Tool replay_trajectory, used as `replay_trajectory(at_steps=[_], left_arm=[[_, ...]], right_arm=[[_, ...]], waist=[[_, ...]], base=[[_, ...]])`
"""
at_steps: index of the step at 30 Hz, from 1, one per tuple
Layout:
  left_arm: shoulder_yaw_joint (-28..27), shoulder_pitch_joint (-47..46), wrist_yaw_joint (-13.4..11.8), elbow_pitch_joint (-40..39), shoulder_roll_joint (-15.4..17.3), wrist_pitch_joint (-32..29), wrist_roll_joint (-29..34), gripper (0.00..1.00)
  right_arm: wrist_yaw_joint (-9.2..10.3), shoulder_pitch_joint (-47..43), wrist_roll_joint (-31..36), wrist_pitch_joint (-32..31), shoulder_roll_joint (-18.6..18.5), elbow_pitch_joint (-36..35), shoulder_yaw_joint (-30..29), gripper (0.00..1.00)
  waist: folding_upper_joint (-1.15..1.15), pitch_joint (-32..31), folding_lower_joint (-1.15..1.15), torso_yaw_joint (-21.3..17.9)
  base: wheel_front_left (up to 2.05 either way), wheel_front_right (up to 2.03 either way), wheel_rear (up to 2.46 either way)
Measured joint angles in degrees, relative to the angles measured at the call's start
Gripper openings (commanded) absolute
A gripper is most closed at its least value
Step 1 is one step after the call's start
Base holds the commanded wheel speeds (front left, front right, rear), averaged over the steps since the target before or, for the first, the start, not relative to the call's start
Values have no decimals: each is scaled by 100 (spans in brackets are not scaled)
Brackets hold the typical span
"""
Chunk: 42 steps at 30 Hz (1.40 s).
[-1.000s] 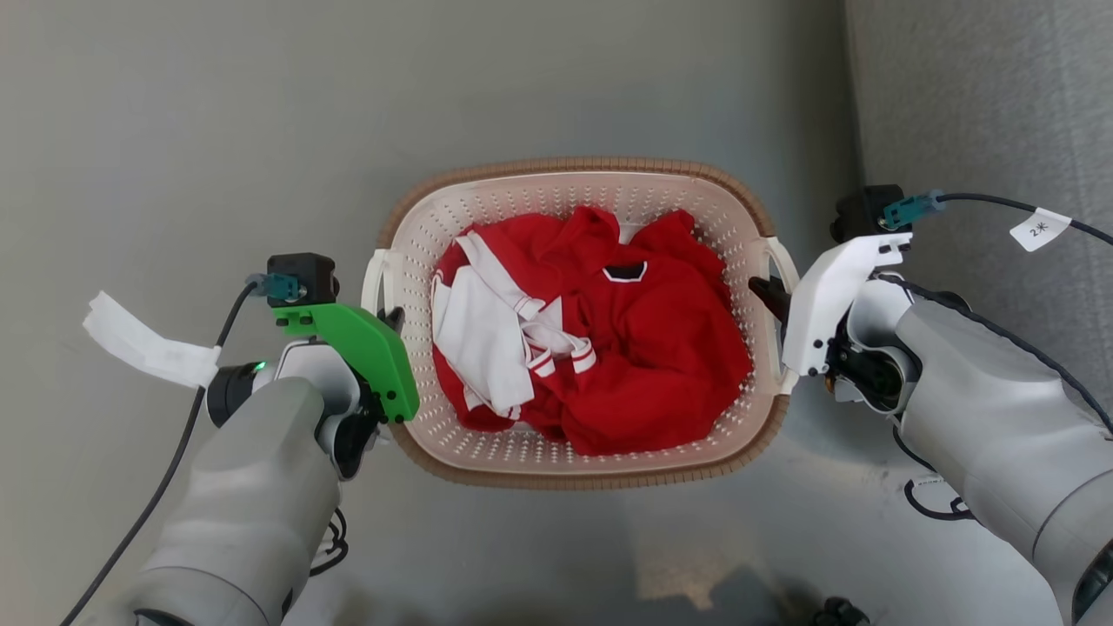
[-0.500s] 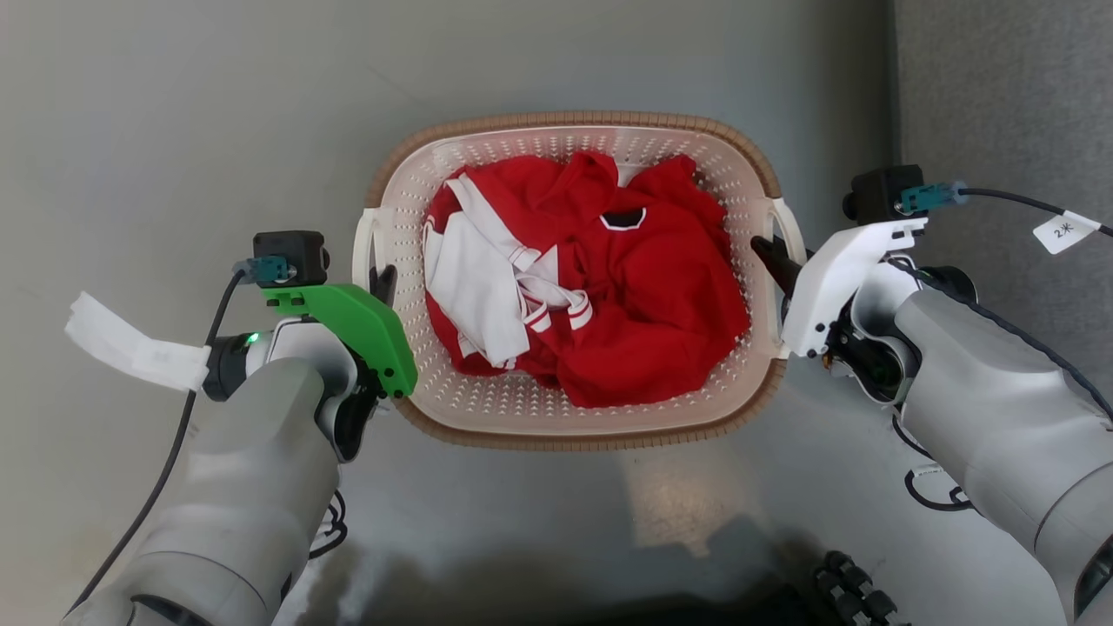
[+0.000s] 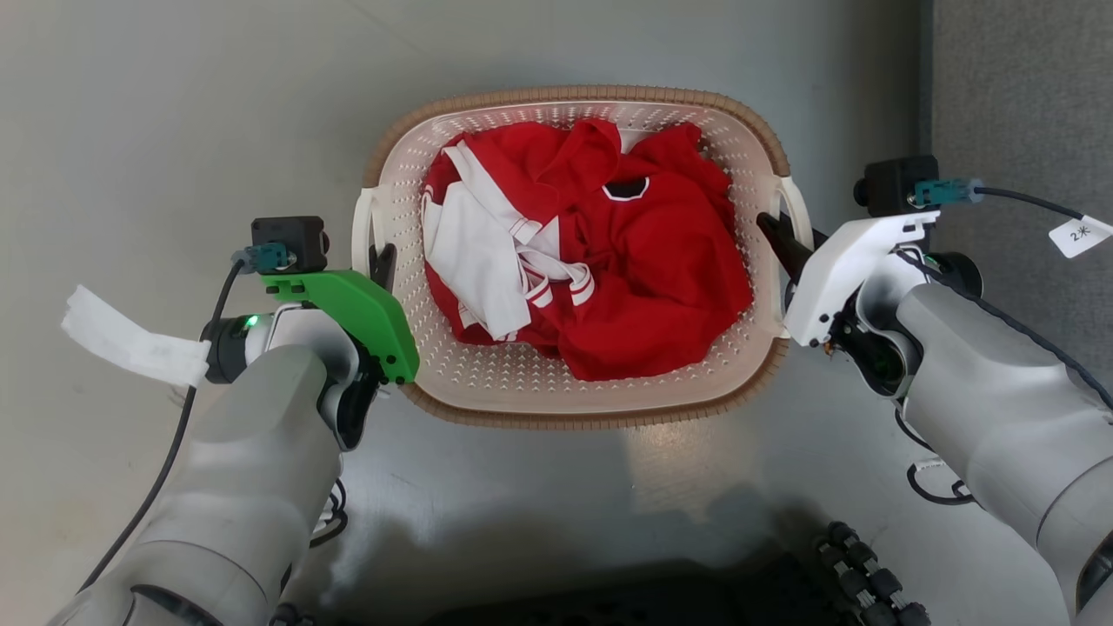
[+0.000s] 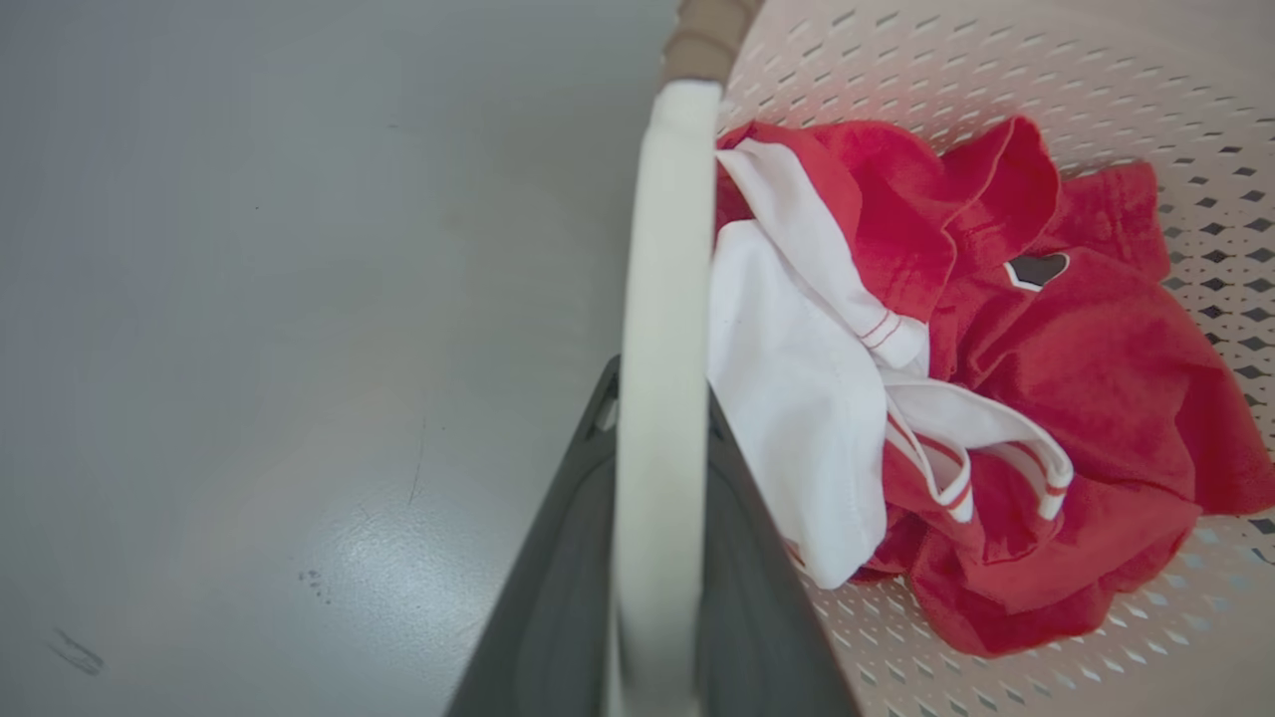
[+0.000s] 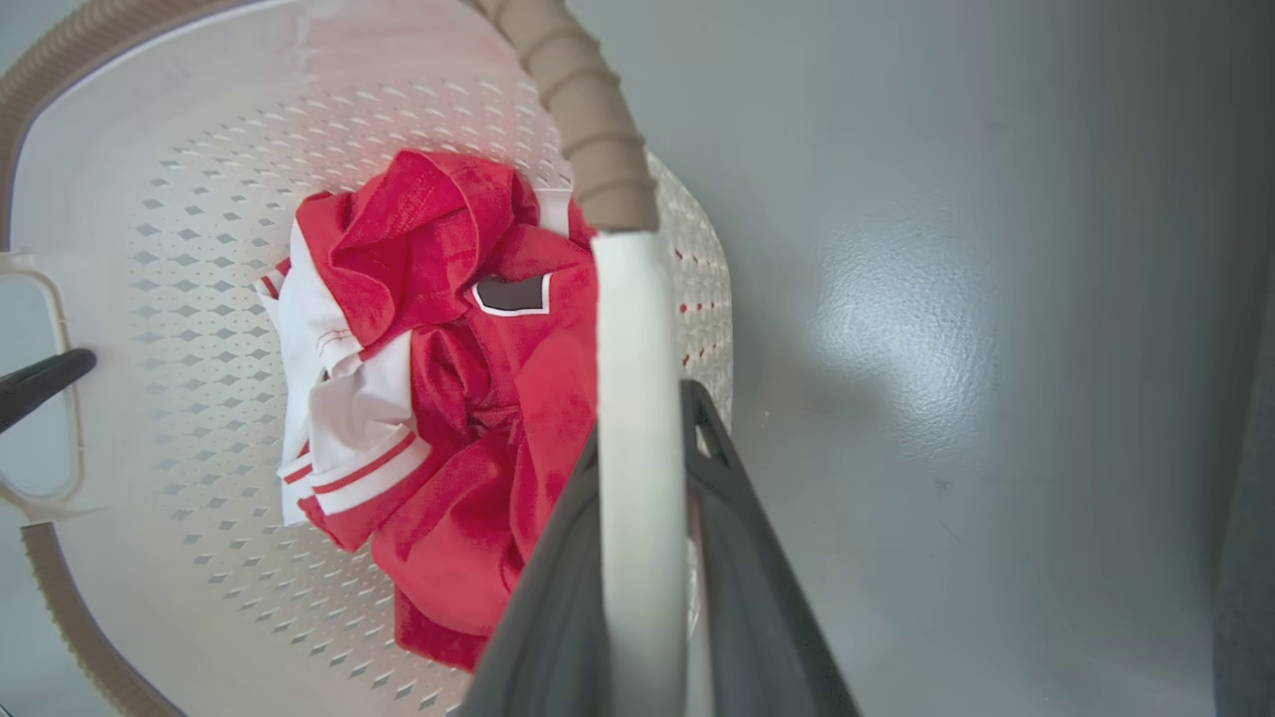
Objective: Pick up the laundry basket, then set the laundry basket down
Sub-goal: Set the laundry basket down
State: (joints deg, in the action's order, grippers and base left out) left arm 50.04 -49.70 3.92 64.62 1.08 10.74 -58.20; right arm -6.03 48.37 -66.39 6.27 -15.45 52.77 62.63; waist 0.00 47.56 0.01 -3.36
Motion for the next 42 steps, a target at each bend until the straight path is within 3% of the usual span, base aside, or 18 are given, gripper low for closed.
replay_trajectory(at_steps=[13, 15, 16, 17, 18, 19, 31, 42], left_arm=[[81, -29, -15, 14, -1, 99, -10, 0], [101, -35, -15, 18, -1, 99, -12, 0], [111, -44, -16, 21, -1, 100, -20, 28], [120, -59, -21, 27, -1, 100, -31, 38], [120, -79, -49, 36, 0, 119, -49, 100], [121, -99, -69, 44, 11, 137, -62, 100], [197, -130, -75, 156, 26, 144, -105, 100], [234, -101, -75, 356, 27, 255, -104, 100]], right_arm=[[-1, 62, -22, 120, 9, 80, 134, 0], [-1, 75, -22, 126, 11, 97, 149, 14], [-3, 80, -24, 126, 13, 105, 155, 25], [-41, 83, -33, 126, 13, 111, 162, 33], [-74, 84, -49, 126, 13, 112, 176, 61], [-103, 85, -60, 126, 20, 121, 186, 100], [-104, 130, -123, 177, 116, 232, 271, 100], [-104, 124, -283, 338, 187, 327, 308, 100]], waist=[[0, 160, 0, 34], [0, 171, 0, 38], [0, 177, -1, 41], [0, 182, 0, 43], [0, 187, 0, 44], [0, 192, -1, 46], [0, 152, 0, 40], [0, -249, -1, -13]], base=[[0, 0, 0], [0, 0, 0], [0, 0, 0], [0, 0, 0], [0, 0, 0], [0, 0, 0], [0, 0, 0], [0, 0, 0]])
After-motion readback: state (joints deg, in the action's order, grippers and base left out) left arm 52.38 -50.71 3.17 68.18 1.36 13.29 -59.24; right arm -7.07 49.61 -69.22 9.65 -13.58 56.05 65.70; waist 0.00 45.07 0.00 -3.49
